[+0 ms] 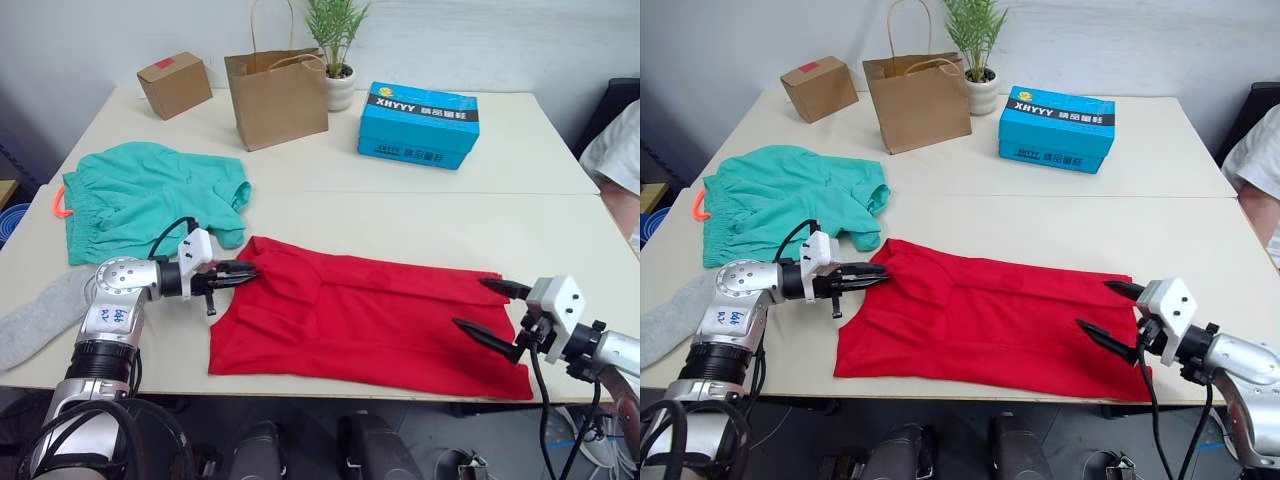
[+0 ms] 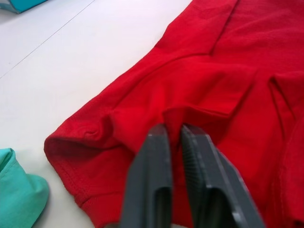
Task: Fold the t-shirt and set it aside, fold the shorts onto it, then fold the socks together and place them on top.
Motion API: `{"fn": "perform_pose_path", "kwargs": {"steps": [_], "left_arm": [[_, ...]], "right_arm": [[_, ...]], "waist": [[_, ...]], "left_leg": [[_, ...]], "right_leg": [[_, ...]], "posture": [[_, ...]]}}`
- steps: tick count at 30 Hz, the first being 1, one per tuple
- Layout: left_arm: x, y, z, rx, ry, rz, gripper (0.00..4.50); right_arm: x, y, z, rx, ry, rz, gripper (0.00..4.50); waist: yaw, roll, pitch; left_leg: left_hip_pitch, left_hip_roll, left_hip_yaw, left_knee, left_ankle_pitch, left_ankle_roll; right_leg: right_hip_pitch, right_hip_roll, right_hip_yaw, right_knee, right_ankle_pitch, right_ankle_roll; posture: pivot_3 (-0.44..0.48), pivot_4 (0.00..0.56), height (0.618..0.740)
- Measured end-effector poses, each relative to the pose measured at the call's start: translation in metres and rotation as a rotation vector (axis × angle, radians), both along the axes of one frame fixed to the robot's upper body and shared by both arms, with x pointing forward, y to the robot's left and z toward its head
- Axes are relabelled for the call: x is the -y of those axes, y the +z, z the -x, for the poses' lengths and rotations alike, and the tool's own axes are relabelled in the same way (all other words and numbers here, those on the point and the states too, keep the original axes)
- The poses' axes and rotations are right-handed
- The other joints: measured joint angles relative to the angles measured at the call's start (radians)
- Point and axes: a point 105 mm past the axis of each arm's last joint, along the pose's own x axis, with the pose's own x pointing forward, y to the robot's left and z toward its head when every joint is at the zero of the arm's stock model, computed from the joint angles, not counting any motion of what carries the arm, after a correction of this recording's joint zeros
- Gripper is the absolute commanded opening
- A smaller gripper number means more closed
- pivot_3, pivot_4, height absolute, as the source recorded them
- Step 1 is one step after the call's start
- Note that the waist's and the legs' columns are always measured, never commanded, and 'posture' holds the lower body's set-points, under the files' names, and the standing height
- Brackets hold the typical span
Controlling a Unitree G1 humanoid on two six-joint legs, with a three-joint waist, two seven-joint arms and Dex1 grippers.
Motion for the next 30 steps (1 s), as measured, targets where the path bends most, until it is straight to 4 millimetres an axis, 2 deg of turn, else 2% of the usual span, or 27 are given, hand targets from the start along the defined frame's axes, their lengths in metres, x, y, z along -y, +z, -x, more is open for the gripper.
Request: {"fn": "perform_pose_path", "kwargs": {"steps": [3, 7, 8, 10, 12, 14, 17, 20, 23, 26, 30], "left_arm": [[-0.006, 0.000, 0.007, -0.057, 0.024, -0.007, 2.64], [-0.015, 0.019, 0.013, -0.110, 0.081, 0.051, 3.96], [-0.015, 0.030, 0.016, -0.150, 0.088, 0.138, 4.25], [-0.011, 0.057, 0.022, -0.214, 0.069, 0.327, 4.02], [-0.002, 0.070, 0.024, -0.208, 0.043, 0.377, 3.52], [0.010, 0.066, 0.015, -0.168, 0.063, 0.372, 2.89], [0.044, 0.039, -0.003, -0.173, 0.091, 0.360, 1.94], [0.062, 0.031, -0.008, -0.158, 0.128, 0.448, 0.98], [0.073, 0.026, -0.018, -0.118, 0.228, 0.492, 0.03], [0.071, 0.010, -0.027, -0.087, 0.314, 0.409, 0.03], [0.058, -0.010, -0.035, -0.100, 0.416, 0.349, 0.03]], "right_arm": [[0.000, -0.004, 0.002, -0.032, 0.003, -0.014, 4.50], [-0.002, -0.008, 0.009, -0.169, 0.023, -0.138, 3.54], [-0.004, -0.008, 0.013, -0.220, 0.041, -0.175, 3.20], [-0.010, -0.001, 0.013, -0.232, 0.065, -0.210, 2.49], [-0.016, 0.009, 0.004, -0.182, 0.063, -0.240, 1.77], [-0.027, 0.009, -0.009, -0.149, 0.057, -0.235, 1.07], [-0.066, -0.003, -0.031, -0.153, 0.107, -0.217, 0.03], [-0.084, -0.015, -0.051, -0.110, 0.041, -0.212, 0.00], [-0.107, -0.007, -0.070, -0.026, -0.004, -0.268, 0.00], [-0.110, -0.006, -0.076, 0.015, -0.044, -0.275, 0.00], [-0.086, -0.026, -0.075, -0.016, -0.127, -0.215, 0.00]], "waist": [[-0.003, 0.000, 0.000], [-0.001, 0.000, 0.000], [0.000, 0.000, 0.000], [0.000, -0.001, 0.000], [0.000, -0.001, -0.001], [0.000, -0.001, -0.001], [-0.001, -0.001, -0.001], [-0.002, -0.002, -0.001], [-0.003, -0.002, -0.001], [0.001, -0.002, -0.001], [0.004, -0.002, -0.001]], "left_leg": [[0.000, 0.001, 0.000, -0.001, 0.000, 0.000], [0.000, 0.001, 0.000, -0.001, 0.000, 0.000], [0.000, 0.001, -0.001, -0.001, 0.000, 0.000], [0.000, 0.001, -0.002, 0.000, 0.000, 0.000], [0.001, 0.000, -0.003, 0.000, 0.000, 0.000], [0.004, -0.001, -0.003, -0.001, 0.000, 0.000], [0.009, -0.001, -0.003, -0.003, 0.000, 0.000], [0.009, 0.001, -0.001, -0.003, 0.000, -0.006], [0.008, 0.002, 0.000, -0.003, -0.001, -0.007], [0.008, 0.001, 0.000, -0.003, -0.001, -0.006], [0.009, 0.000, 0.000, -0.003, -0.003, -0.003]], "right_leg": [[0.000, 0.000, 0.000, 0.000, 0.000, 0.000], [0.000, -0.001, 0.000, 0.000, 0.000, 0.000], [0.000, -0.001, 0.000, 0.000, 0.000, 0.000], [0.001, -0.001, -0.001, 0.000, 0.000, 0.000], [0.002, -0.001, -0.001, -0.001, 0.000, 0.000], [0.005, -0.001, -0.001, -0.001, 0.000, 0.000], [0.011, 0.000, -0.001, -0.004, 0.000, 0.000], [0.011, 0.001, -0.001, -0.007, 0.000, 0.000], [0.010, 0.001, 0.000, -0.008, 0.000, 0.000], [0.011, 0.001, 0.000, -0.009, 0.000, 0.000], [0.013, -0.001, -0.001, -0.011, 0.001, 0.001]], "posture": [[0.000, 0.150, 0.740], [0.000, 0.150, 0.740], [0.000, 0.150, 0.740], [0.000, 0.150, 0.740], [0.000, 0.150, 0.740], [0.000, 0.150, 0.740], [0.000, 0.150, 0.740], [0.000, 0.150, 0.740], [0.000, 0.150, 0.740], [0.000, 0.150, 0.740], [0.000, 0.150, 0.740]]}}
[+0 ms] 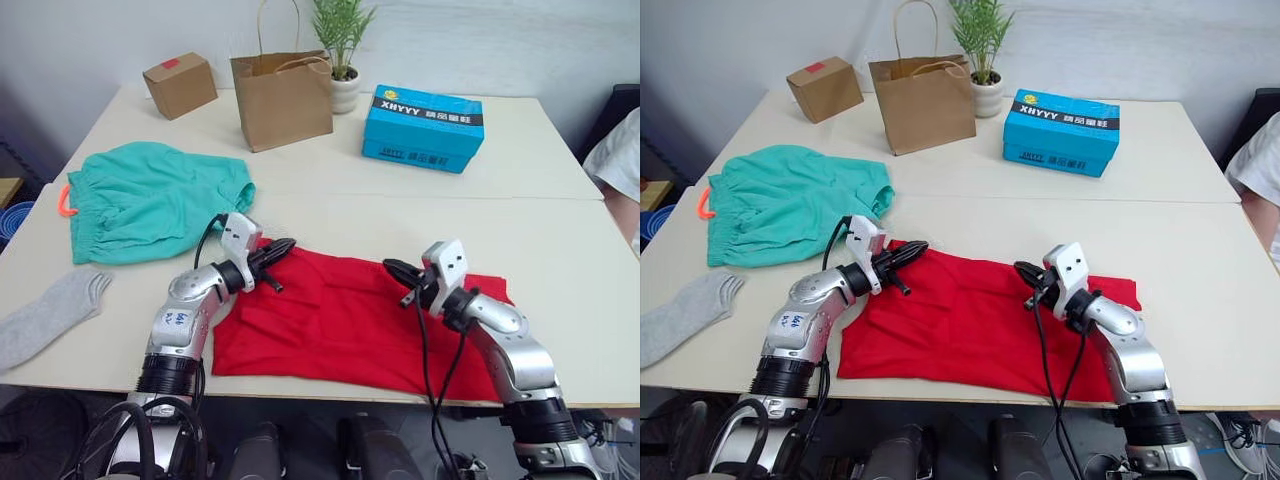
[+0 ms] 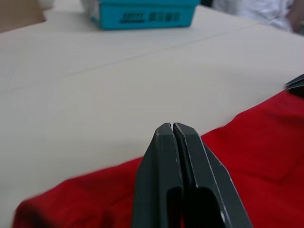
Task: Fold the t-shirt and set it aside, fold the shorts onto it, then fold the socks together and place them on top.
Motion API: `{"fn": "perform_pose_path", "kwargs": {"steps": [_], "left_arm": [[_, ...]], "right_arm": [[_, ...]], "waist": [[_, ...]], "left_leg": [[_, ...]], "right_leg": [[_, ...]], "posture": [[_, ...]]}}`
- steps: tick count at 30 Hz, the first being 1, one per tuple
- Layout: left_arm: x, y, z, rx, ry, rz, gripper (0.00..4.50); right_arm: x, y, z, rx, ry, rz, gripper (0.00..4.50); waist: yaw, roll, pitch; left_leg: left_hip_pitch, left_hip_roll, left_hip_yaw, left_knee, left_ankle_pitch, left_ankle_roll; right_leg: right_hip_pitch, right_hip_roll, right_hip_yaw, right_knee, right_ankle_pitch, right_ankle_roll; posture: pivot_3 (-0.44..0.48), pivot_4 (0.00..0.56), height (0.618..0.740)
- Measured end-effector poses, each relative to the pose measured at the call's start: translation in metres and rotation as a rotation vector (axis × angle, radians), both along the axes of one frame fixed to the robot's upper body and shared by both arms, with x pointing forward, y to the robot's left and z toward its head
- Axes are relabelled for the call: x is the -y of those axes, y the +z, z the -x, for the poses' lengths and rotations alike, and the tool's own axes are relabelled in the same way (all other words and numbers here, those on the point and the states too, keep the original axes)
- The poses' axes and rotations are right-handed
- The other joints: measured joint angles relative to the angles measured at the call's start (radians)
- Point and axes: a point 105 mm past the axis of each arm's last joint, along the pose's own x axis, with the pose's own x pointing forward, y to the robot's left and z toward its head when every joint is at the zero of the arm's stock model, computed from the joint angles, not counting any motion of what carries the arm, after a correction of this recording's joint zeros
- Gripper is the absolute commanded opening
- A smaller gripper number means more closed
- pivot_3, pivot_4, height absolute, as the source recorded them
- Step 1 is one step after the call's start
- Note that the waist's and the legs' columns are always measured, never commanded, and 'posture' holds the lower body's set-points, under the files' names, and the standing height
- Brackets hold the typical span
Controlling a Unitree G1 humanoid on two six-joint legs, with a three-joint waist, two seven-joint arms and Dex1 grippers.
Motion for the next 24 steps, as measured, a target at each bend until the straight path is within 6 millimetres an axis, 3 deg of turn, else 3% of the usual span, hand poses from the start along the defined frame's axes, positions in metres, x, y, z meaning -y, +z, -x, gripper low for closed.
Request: {"fn": "perform_pose_path", "kwargs": {"steps": [8, 11, 17, 18, 20, 22, 24], "left_arm": [[-0.032, -0.021, 0.001, -0.081, 0.117, -0.054, 0.03], [-0.045, -0.023, 0.007, -0.084, 0.131, -0.073, 0.03], [-0.068, -0.011, 0.023, -0.102, 0.125, 0.015, 0.03], [-0.068, -0.002, 0.024, -0.079, 0.101, 0.026, 0.03], [-0.059, 0.019, 0.029, -0.022, 0.011, 0.042, 0.03], [-0.041, 0.032, 0.034, 0.015, -0.109, 0.026, 0.03], [-0.022, 0.033, 0.042, 0.012, -0.215, 0.006, 0.03]], "right_arm": [[0.091, -0.013, 0.013, -0.027, -0.248, 0.104, 0.00], [0.114, -0.015, 0.019, -0.028, -0.316, 0.119, 0.00], [0.164, -0.012, 0.028, -0.018, -0.473, 0.128, 0.00], [0.165, -0.007, 0.027, 0.003, -0.472, 0.112, 0.00], [0.148, 0.008, 0.023, 0.054, -0.381, 0.037, 0.00], [0.110, 0.025, 0.020, 0.083, -0.204, -0.041, 0.00], [0.076, 0.031, 0.019, 0.077, -0.076, -0.067, 0.00]], "waist": [[-0.013, 0.003, -0.002], [-0.022, 0.004, -0.002], [-0.028, 0.003, -0.002], [-0.028, 0.003, -0.002], [-0.029, 0.004, -0.002], [-0.029, 0.004, -0.002], [-0.029, 0.004, -0.002]], "left_leg": [[0.007, 0.002, 0.001, -0.003, -0.003, 0.002], [0.007, 0.002, 0.001, -0.003, -0.003, 0.002], [0.006, 0.002, 0.001, -0.003, -0.004, 0.003], [0.006, 0.002, 0.001, -0.003, -0.004, 0.002], [0.006, 0.002, 0.001, -0.003, -0.004, 0.002], [0.006, 0.002, 0.001, -0.003, -0.004, 0.002], [0.006, 0.003, 0.001, -0.003, -0.004, 0.001]], "right_leg": [[0.004, 0.002, 0.001, -0.001, 0.000, 0.000], [0.005, 0.002, 0.001, -0.001, 0.000, 0.000], [0.004, 0.002, 0.001, -0.001, 0.000, 0.000], [0.004, 0.002, 0.001, -0.001, 0.000, 0.000], [0.004, 0.002, 0.001, -0.001, 0.000, 0.000], [0.005, 0.002, 0.001, -0.001, 0.000, 0.000], [0.005, 0.002, 0.001, -0.002, 0.000, 0.000]], "posture": [[0.000, 0.150, 0.740], [0.000, 0.150, 0.740], [0.000, 0.150, 0.740], [0.000, 0.150, 0.740], [0.000, 0.150, 0.740], [0.000, 0.150, 0.740], [0.000, 0.150, 0.740]]}}
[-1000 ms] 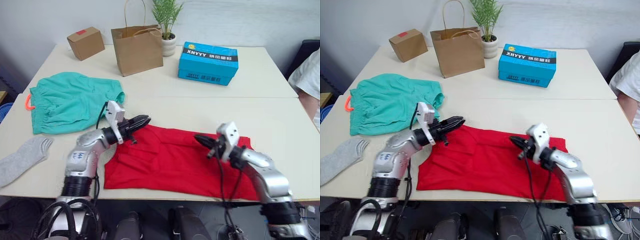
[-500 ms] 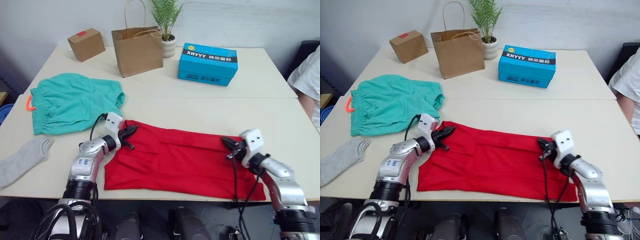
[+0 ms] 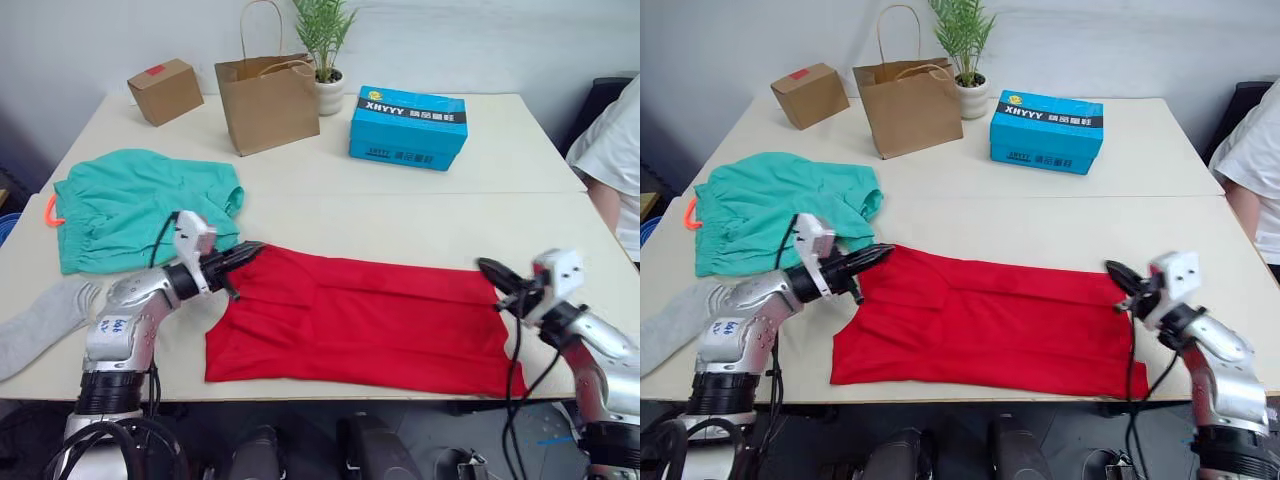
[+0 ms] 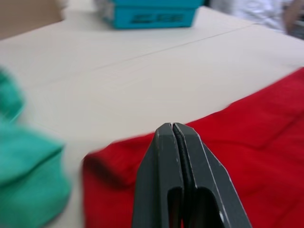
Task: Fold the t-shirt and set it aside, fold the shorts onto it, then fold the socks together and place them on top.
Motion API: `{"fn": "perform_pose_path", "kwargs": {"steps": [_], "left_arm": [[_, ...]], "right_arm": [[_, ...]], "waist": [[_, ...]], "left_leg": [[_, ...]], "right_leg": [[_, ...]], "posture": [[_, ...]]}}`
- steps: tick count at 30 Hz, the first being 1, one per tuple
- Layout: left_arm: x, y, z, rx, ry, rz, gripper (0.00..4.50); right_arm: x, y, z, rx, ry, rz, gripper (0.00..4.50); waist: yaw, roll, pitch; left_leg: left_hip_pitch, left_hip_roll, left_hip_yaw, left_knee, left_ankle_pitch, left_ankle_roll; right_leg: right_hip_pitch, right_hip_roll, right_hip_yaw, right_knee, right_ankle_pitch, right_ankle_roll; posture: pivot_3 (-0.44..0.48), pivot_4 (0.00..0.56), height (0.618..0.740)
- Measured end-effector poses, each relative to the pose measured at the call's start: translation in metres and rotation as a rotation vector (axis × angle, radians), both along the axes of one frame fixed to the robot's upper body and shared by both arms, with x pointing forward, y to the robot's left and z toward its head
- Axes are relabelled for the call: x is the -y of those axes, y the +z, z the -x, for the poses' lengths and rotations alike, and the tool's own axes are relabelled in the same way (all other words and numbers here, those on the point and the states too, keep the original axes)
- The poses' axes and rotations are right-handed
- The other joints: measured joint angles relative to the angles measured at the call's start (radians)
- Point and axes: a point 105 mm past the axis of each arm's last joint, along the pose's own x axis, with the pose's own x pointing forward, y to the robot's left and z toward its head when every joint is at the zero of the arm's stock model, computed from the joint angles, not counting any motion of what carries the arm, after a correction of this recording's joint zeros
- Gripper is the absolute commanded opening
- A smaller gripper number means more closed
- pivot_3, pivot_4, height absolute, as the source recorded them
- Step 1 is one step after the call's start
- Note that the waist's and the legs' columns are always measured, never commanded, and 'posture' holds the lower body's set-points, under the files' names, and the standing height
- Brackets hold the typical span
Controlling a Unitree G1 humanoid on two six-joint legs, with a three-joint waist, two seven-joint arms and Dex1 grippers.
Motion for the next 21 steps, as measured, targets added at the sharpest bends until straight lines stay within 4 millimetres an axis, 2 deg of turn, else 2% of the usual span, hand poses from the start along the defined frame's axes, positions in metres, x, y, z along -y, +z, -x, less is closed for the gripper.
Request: {"fn": "perform_pose_path", "kwargs": {"steps": [3, 5, 7, 9, 11, 14, 18, 21], "left_arm": [[0.032, -0.014, 0.013, -0.038, -0.148, -0.051, 0.03], [0.044, -0.026, 0.016, -0.055, -0.169, -0.078, 0.03], [0.048, -0.036, 0.017, -0.065, -0.158, -0.109, 0.03], [0.041, -0.050, 0.014, -0.081, -0.096, -0.137, 0.03], [0.029, -0.062, 0.014, -0.096, -0.022, -0.152, 0.03], [0.015, -0.064, 0.017, -0.077, 0.034, -0.153, 0.03], [-0.008, -0.066, 0.021, -0.062, 0.102, -0.170, 0.03], [-0.020, -0.055, 0.034, -0.050, 0.119, -0.031, 0.03]], "right_arm": [[-0.058, -0.004, -0.003, -0.020, 0.168, -0.012, 0.00], [-0.088, -0.012, -0.007, -0.036, 0.214, -0.017, 0.00], [-0.101, -0.017, -0.008, -0.041, 0.227, -0.003, 0.00], [-0.104, -0.025, -0.010, -0.044, 0.209, 0.035, 0.00], [-0.095, -0.034, -0.010, -0.050, 0.173, 0.065, 0.00], [-0.072, -0.048, -0.005, -0.080, 0.100, 0.067, 0.00], [-0.014, -0.051, 0.007, -0.099, -0.033, 0.111, 0.00], [0.035, -0.048, 0.023, -0.108, -0.126, 0.056, 0.00]], "waist": [[0.001, 0.000, 0.000], [0.002, 0.000, 0.000], [0.002, 0.000, 0.000], [0.003, 0.000, 0.000], [0.003, 0.000, 0.000], [0.006, 0.000, 0.000], [0.005, 0.000, 0.000], [-0.001, 0.000, 0.000]], "left_leg": [[-0.001, 0.000, 0.000, 0.000, 0.002, -0.004], [-0.002, 0.000, 0.000, -0.001, 0.002, -0.004], [-0.003, 0.000, 0.000, -0.001, 0.001, -0.003], [-0.003, 0.000, 0.000, 0.000, 0.000, -0.002], [-0.004, 0.000, 0.000, 0.000, -0.003, 0.003], [-0.003, 0.000, 0.000, 0.000, -0.004, 0.004], [0.000, 0.000, 0.000, -0.001, -0.004, 0.004], [0.000, 0.001, 0.000, -0.002, -0.004, 0.004]], "right_leg": [[0.000, 0.000, 0.000, -0.002, 0.000, 0.000], [-0.001, 0.000, 0.000, -0.003, 0.000, 0.000], [-0.001, 0.000, 0.000, -0.004, 0.000, 0.000], [-0.002, -0.001, 0.000, -0.005, 0.000, 0.000], [-0.002, -0.001, 0.000, -0.005, 0.000, 0.000], [-0.001, -0.001, 0.000, -0.005, 0.000, 0.000], [0.002, -0.002, 0.000, -0.005, 0.000, 0.000], [0.001, -0.001, 0.000, -0.005, 0.000, -0.001]], "posture": [[0.000, 0.150, 0.740], [0.000, 0.150, 0.740], [0.000, 0.150, 0.740], [0.000, 0.150, 0.740], [0.000, 0.150, 0.740], [0.000, 0.150, 0.740], [0.000, 0.150, 0.740], [0.000, 0.150, 0.740]]}}
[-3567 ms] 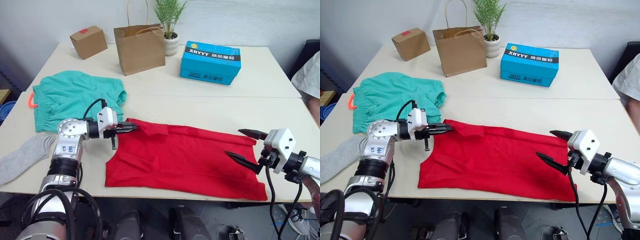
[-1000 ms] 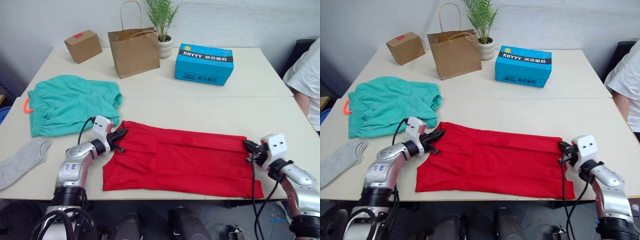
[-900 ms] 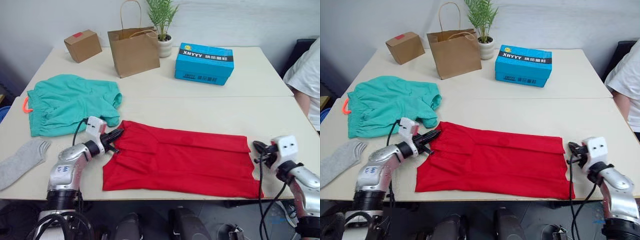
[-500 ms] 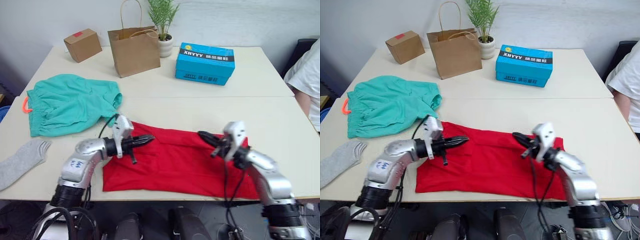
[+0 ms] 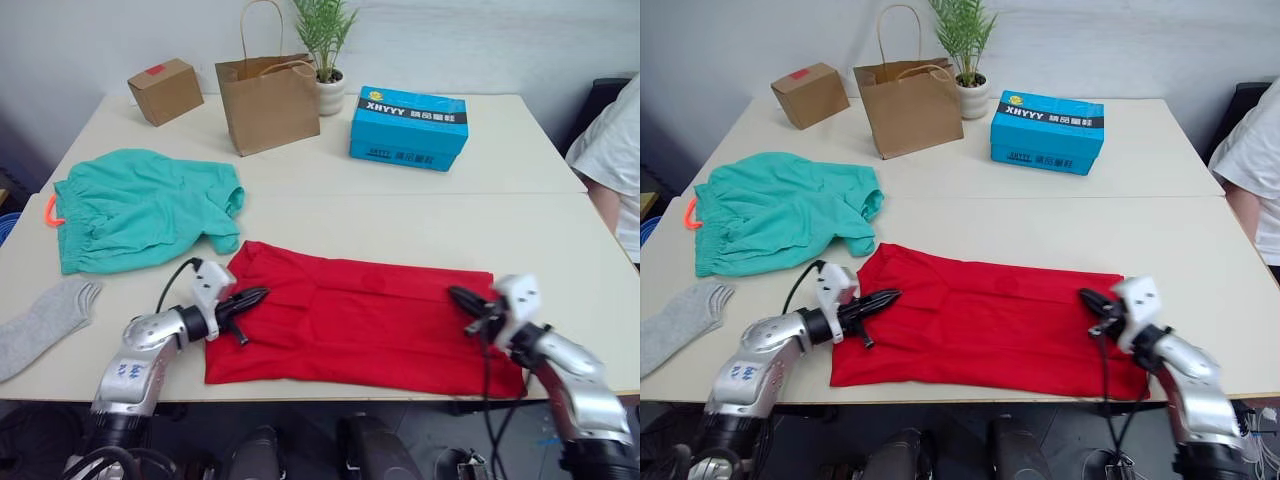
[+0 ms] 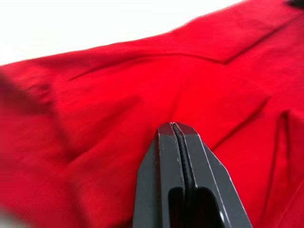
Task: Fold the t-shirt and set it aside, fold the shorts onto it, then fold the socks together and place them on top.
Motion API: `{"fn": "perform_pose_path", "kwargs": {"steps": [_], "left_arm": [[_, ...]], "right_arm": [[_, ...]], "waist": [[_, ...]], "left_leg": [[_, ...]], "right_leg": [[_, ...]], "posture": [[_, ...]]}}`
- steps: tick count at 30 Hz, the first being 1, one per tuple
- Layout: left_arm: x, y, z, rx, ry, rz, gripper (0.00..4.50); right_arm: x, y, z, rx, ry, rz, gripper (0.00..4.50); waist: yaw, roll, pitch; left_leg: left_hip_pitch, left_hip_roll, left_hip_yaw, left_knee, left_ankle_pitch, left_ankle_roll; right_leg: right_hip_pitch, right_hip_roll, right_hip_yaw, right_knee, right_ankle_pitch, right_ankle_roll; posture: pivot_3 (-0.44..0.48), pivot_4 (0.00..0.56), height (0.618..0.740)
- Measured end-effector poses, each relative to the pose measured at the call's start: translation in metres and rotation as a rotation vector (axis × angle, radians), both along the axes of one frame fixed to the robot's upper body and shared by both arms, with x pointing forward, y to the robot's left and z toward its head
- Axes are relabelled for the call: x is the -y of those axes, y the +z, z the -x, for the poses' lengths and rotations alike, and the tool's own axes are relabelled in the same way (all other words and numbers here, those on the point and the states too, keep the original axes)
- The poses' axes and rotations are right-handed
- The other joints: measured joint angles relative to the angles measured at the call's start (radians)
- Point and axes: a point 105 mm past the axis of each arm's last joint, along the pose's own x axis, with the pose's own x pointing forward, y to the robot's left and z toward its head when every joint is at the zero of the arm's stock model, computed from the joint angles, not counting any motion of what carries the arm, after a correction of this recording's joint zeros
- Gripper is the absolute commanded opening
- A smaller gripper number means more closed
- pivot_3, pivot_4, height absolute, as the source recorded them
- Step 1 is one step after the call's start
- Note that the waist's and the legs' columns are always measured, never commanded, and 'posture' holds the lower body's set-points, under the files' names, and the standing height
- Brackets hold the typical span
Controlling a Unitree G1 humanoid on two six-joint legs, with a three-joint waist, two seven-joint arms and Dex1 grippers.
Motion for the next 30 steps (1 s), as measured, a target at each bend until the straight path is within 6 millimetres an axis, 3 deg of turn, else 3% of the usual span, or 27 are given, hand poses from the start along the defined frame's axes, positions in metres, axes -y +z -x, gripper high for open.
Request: {"fn": "perform_pose_path", "kwargs": {"steps": [2, 5, 9, 12, 16, 20, 23, 26, 30], "left_arm": [[-0.001, 0.015, 0.008, 0.042, -0.034, 0.066, 0.20], [-0.007, 0.037, 0.016, 0.079, -0.092, 0.043, 0.90], [-0.018, 0.052, 0.025, 0.070, -0.136, 0.010, 2.17], [-0.011, 0.060, 0.034, 0.077, -0.217, 0.021, 3.15], [0.008, 0.073, 0.050, 0.132, -0.355, 0.022, 4.46], [0.026, 0.077, 0.063, 0.158, -0.469, 0.005, 4.49], [0.036, 0.082, 0.073, 0.214, -0.537, -0.007, 4.49], [0.041, 0.090, 0.071, 0.276, -0.520, 0.006, 4.50], [0.042, 0.090, 0.071, 0.253, -0.523, 0.008, 4.50]], "right_arm": [[0.020, 0.008, 0.005, 0.012, -0.032, -0.018, 0.00], [0.030, 0.026, 0.007, 0.006, 0.017, -0.026, 0.58], [0.049, 0.041, 0.001, -0.094, 0.117, 0.088, 1.92], [0.056, 0.055, -0.014, -0.153, 0.186, 0.177, 3.01], [0.051, 0.053, -0.030, -0.271, 0.304, 0.266, 4.44], [0.043, 0.055, -0.054, -0.338, 0.346, 0.316, 4.48], [0.044, 0.050, -0.061, -0.381, 0.365, 0.392, 4.48], [0.040, 0.041, -0.063, -0.438, 0.385, 0.375, 3.88], [0.032, 0.042, -0.058, -0.489, 0.478, 0.343, 2.52]], "waist": [[0.000, 0.000, 0.000], [-0.002, 0.001, 0.000], [-0.002, 0.002, 0.001], [-0.002, 0.002, 0.001], [-0.002, 0.002, 0.002], [-0.004, 0.004, 0.003], [-0.004, 0.004, 0.003], [-0.001, 0.005, 0.003], [-0.004, 0.005, 0.003]], "left_leg": [[0.000, 0.000, 0.000, 0.000, 0.000, 0.000], [0.001, 0.000, 0.000, 0.000, 0.000, 0.000], [0.000, 0.000, 0.001, 0.000, 0.000, 0.001], [0.000, 0.000, 0.002, 0.000, 0.000, 0.001], [0.000, 0.000, 0.002, -0.002, 0.000, 0.000], [-0.001, 0.000, 0.002, -0.002, 0.000, 0.000], [-0.001, 0.000, 0.002, -0.002, 0.001, -0.002], [-0.001, 0.000, 0.002, 0.000, 0.001, -0.003], [-0.001, 0.000, 0.002, 0.002, 0.000, -0.002]], "right_leg": [[0.000, 0.000, 0.000, 0.000, 0.000, 0.000], [0.000, 0.000, 0.000, 0.000, 0.000, 0.000], [0.000, 0.000, 0.001, -0.001, 0.000, 0.000], [0.000, 0.000, 0.001, -0.002, 0.000, 0.000], [-0.001, 0.000, 0.001, -0.003, -0.001, -0.002], [-0.002, 0.000, 0.002, -0.004, -0.001, -0.002], [-0.002, 0.001, 0.002, -0.004, -0.001, -0.002], [-0.001, 0.001, 0.002, -0.004, -0.001, -0.002], [0.000, 0.000, 0.002, -0.004, -0.001, -0.002]], "posture": [[0.000, 0.150, 0.740], [0.000, 0.150, 0.740], [0.000, 0.150, 0.740], [0.000, 0.150, 0.740], [0.000, 0.150, 0.740], [0.000, 0.150, 0.740], [0.000, 0.150, 0.740], [0.000, 0.150, 0.740], [0.000, 0.150, 0.740]]}}
